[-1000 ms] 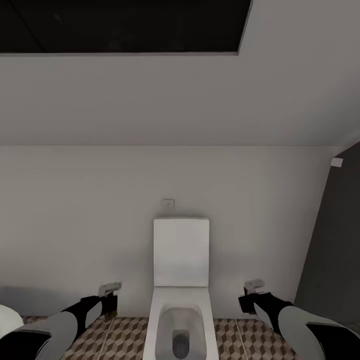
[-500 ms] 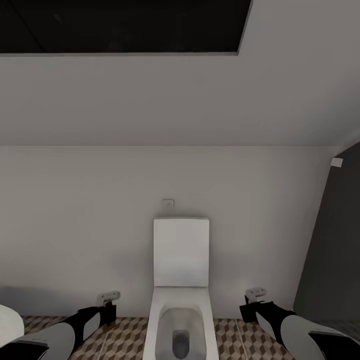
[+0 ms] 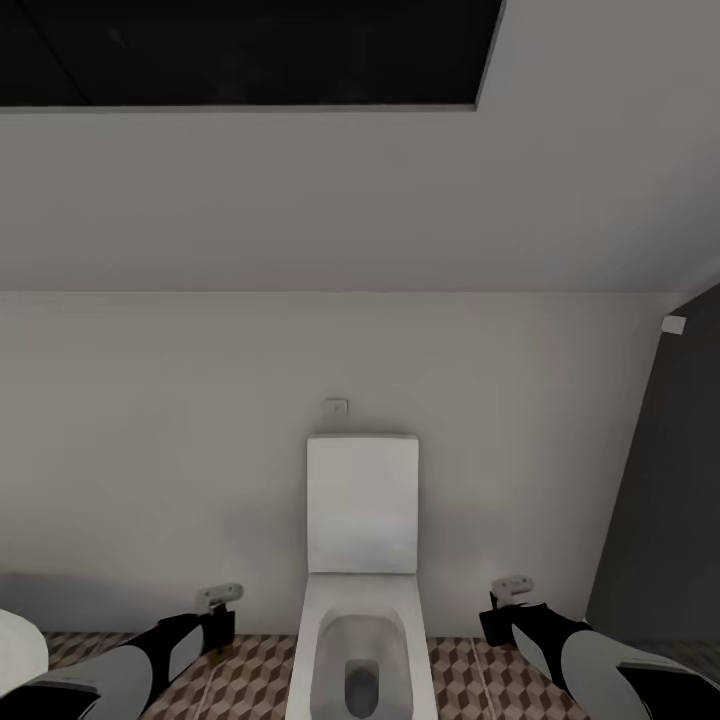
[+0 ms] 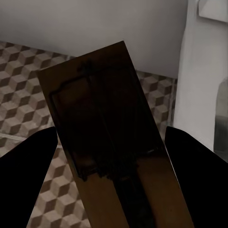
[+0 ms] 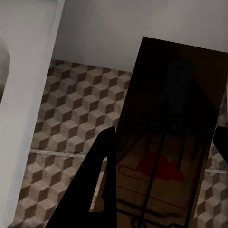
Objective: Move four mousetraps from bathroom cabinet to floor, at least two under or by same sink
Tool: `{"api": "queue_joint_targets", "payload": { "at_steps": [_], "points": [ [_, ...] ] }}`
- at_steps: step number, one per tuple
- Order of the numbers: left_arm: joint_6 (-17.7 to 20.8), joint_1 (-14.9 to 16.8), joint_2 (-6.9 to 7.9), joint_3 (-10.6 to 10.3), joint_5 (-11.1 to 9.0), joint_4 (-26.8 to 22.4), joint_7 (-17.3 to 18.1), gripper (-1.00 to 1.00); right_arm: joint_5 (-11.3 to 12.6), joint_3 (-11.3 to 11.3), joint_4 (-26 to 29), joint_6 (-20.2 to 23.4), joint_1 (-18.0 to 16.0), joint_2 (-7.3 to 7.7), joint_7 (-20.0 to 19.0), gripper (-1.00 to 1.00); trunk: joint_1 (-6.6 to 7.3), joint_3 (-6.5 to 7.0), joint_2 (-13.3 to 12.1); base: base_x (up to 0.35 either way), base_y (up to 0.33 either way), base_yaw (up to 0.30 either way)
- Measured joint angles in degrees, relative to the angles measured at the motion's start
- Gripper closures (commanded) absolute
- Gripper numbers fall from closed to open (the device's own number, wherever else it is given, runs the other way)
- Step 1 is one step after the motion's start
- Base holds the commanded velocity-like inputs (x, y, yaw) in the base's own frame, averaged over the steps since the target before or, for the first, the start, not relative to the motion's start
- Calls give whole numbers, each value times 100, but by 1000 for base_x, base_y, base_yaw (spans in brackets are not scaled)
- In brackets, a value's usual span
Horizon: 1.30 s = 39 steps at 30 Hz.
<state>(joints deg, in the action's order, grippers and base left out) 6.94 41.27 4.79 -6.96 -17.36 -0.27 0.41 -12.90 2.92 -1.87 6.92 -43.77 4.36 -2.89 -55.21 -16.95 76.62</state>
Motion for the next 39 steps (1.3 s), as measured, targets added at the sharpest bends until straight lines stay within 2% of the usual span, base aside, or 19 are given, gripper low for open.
{"api": "queue_joint_targets", "payload": {
  "at_steps": [16, 39],
  "points": [
    [7, 0, -99, 7, 0, -1, -12, 100, -1, -3, 0, 1, 4, -24, 1, 100, 0, 0, 0, 0, 0, 0],
    [16, 0, -136, 8, 18, 3, 23, 100, -1, -1, 0, -2, 5, -17, 29, 100, -505, -413, 921, 0, 0, 0]
  ]
}}
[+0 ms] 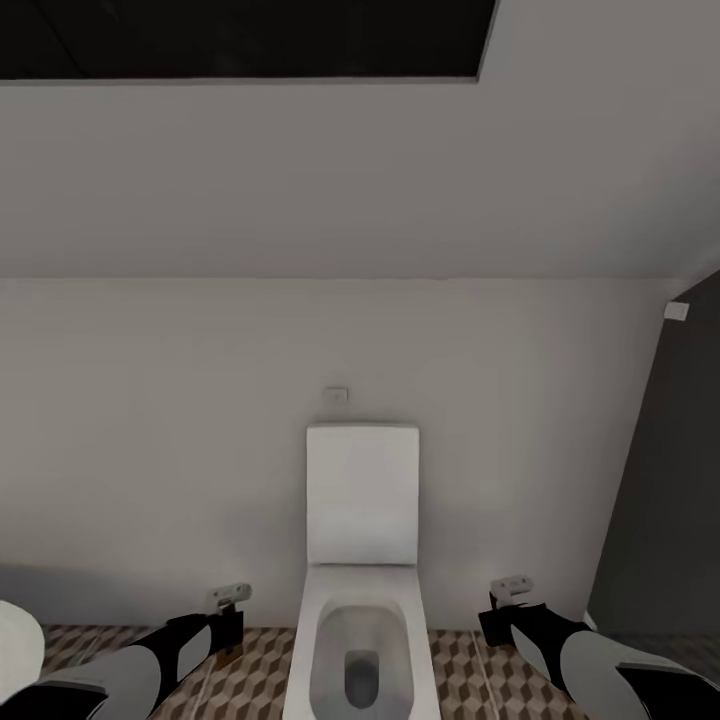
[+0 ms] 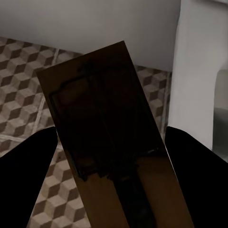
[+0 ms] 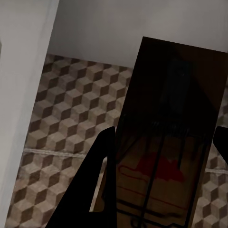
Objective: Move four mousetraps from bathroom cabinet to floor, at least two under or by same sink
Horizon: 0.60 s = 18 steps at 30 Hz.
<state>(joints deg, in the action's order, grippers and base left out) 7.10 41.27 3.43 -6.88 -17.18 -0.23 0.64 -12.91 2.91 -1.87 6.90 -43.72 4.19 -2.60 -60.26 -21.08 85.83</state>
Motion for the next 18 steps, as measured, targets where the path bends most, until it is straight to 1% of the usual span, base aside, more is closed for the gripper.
{"api": "queue_joint_targets", "payload": {
  "at_steps": [18],
  "points": [
    [-33, 0, -2, 7, -15, 0, 0, 100, 0, 4, 0, -14, 13, -4, -5, 100, -396, -323, 722, 0, 0, 0]
  ]
}}
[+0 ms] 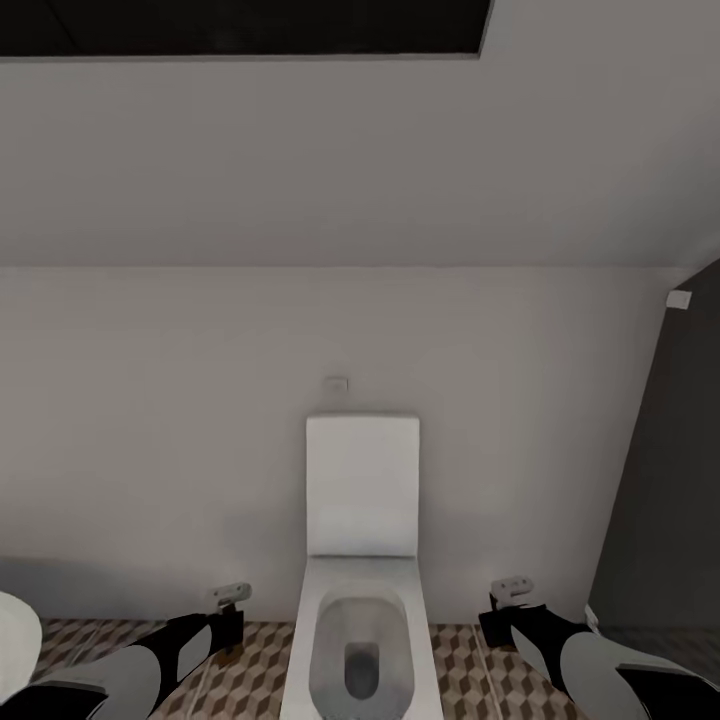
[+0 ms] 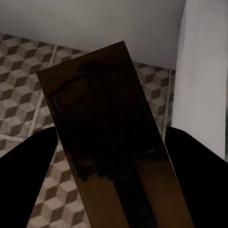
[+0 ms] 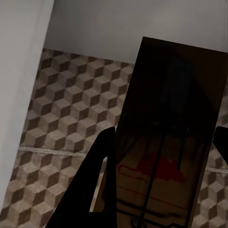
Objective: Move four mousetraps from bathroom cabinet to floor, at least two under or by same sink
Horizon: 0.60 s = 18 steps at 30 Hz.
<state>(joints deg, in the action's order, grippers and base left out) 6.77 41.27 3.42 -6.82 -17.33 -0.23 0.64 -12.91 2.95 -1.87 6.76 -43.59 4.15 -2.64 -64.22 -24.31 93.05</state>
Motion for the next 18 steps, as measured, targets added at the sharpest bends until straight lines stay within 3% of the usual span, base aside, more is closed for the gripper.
{"api": "queue_joint_targets", "payload": {
  "at_steps": [18],
  "points": [
    [-7, 0, 1, -7, 16, 0, -14, 100, 9, 8, 0, -14, 86, -4, 16, 100, -396, -323, 722, 0, 0, 0]
  ]
}}
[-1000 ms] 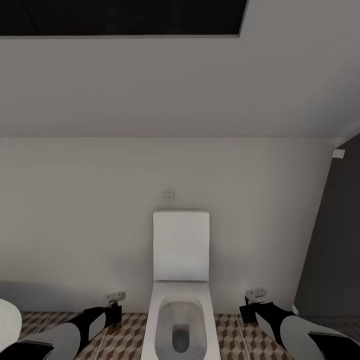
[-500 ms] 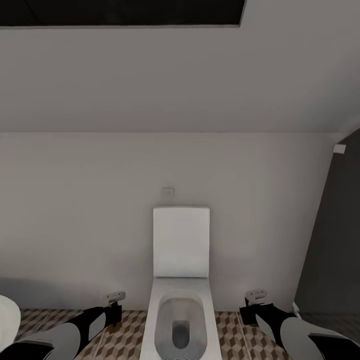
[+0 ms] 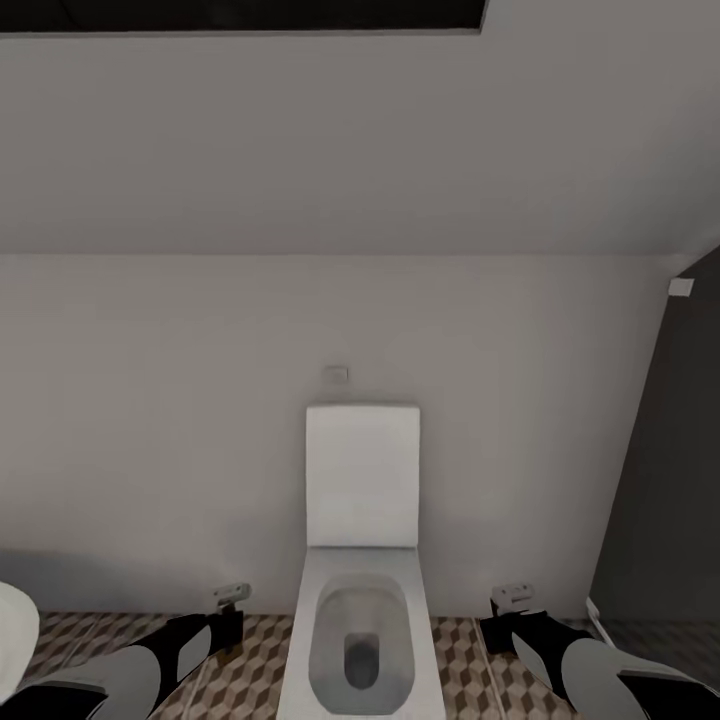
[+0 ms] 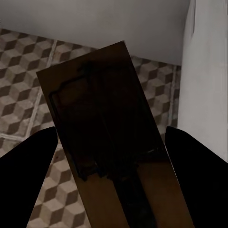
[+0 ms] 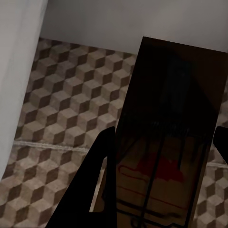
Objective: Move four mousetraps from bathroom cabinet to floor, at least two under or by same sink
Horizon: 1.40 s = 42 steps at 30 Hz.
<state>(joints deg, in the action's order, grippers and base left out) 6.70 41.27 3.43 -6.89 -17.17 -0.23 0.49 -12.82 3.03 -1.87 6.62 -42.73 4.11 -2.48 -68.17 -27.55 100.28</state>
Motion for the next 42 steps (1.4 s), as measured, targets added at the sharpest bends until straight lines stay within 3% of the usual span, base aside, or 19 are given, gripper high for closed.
{"api": "queue_joint_targets", "payload": {
  "at_steps": [17, 20, 30, 42],
  "points": [
    [39, 1, 177, -47, 46, -33, 6, 100, 2, 0, 0, 3, 0, 0, 4, 100, -374, -305, 682, 0, 0, 0],
    [44, 2, 215, -53, 107, -46, 4, 100, 1, 0, 0, 3, 0, 0, 4, 100, -439, -359, 802, 0, 0, 0],
    [53, 2, 322, -47, 719, -63, 2, 100, 0, 0, 0, 3, 0, 0, 4, 100, -659, -539, 1204, 0, 0, 0],
    [46, 2, 339, -47, 791, -64, -13, 100, 6, 0, 0, 3, 0, 5, 4, 100, -923, -754, 1685, 0, 0, 0]
  ]
}}
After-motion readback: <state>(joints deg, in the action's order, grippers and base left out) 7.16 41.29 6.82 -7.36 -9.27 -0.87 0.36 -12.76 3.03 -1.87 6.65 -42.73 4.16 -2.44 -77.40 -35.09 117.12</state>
